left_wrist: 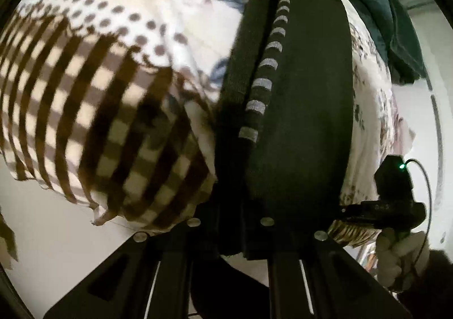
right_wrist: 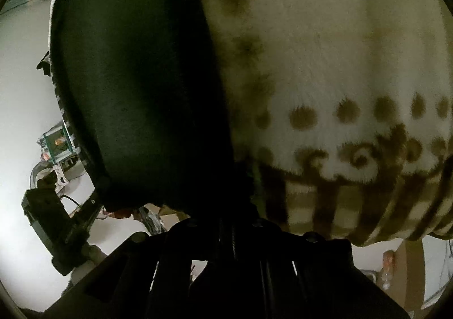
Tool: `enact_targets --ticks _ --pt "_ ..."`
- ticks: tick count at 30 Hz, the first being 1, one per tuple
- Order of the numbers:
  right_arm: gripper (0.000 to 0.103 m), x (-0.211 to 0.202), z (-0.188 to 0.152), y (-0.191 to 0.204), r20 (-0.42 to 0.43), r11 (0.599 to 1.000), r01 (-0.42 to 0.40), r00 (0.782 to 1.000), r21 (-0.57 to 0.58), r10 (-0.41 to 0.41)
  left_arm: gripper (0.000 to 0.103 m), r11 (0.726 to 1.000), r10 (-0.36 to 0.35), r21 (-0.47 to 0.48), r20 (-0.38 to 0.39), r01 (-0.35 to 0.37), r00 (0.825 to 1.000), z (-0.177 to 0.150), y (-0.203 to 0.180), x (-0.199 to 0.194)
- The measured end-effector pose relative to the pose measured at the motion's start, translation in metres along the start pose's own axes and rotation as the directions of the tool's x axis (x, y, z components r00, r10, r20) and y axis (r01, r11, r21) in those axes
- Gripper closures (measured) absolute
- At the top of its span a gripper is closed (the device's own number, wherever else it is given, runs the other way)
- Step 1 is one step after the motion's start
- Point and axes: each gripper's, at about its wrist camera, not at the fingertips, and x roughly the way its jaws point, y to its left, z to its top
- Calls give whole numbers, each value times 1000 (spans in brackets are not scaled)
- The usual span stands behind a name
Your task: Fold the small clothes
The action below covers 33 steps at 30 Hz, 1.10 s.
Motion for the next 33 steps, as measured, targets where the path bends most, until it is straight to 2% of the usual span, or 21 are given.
enact_targets --ticks 2,3,5,6,7,9,12,13,14,17,19,21,26,30,33 --pt "91 1 4 -7 -31 998 -50 998 47 52 87 999 -23 -35 -21 22 1000 0 11 2" --pt "80 3 3 -12 -42 995 -74 996 62 77 82 998 -33 -55 -35 31 999 3 17 4" --pt "63 9 1 -19 -56 985 -142 987 94 147 60 994 -75 -82 -57 70 996 5 24 9" --pt "58 12 1 -24 -71 979 -170 981 112 178 55 990 -108 -101 -69 101 992 6 29 16" --pt "57 18 1 -28 -84 974 -185 977 131 197 52 986 -132 -117 -82 122 988 7 32 22" --pt "57 31 0 -31 -105 963 -212 967 165 231 52 979 -159 -141 -102 144 982 6 34 33" --pt "57 46 -4 -30 -108 954 -234 961 186 256 58 987 -121 -114 -72 113 990 3 23 31" --pt "57 47 -5 -27 -92 953 -239 962 185 259 80 992 -93 -92 -62 87 994 0 16 29" --pt "58 45 -7 -26 -79 954 -238 963 181 256 92 994 -86 -76 -54 82 995 -2 10 25" --pt "96 33 -15 -20 -43 959 -254 964 125 261 93 997 -54 -50 -33 53 998 -5 -6 14" --pt "96 23 -22 -8 -23 963 -259 965 78 262 93 998 -52 -42 -22 51 998 -5 -15 3" --pt "96 11 -29 3 -13 954 -296 955 43 297 93 997 -68 -43 -10 67 998 -3 -22 -10" --pt "96 -35 -43 41 35 920 -388 920 -47 390 95 985 -168 -20 48 169 985 8 -45 -53" --pt "96 -74 -35 71 94 906 -411 903 -102 420 95 973 -233 25 108 231 967 36 -72 -75" --pt "96 -106 -9 104 157 901 -409 890 -143 428 95 956 -293 57 184 287 938 76 -91 -84"
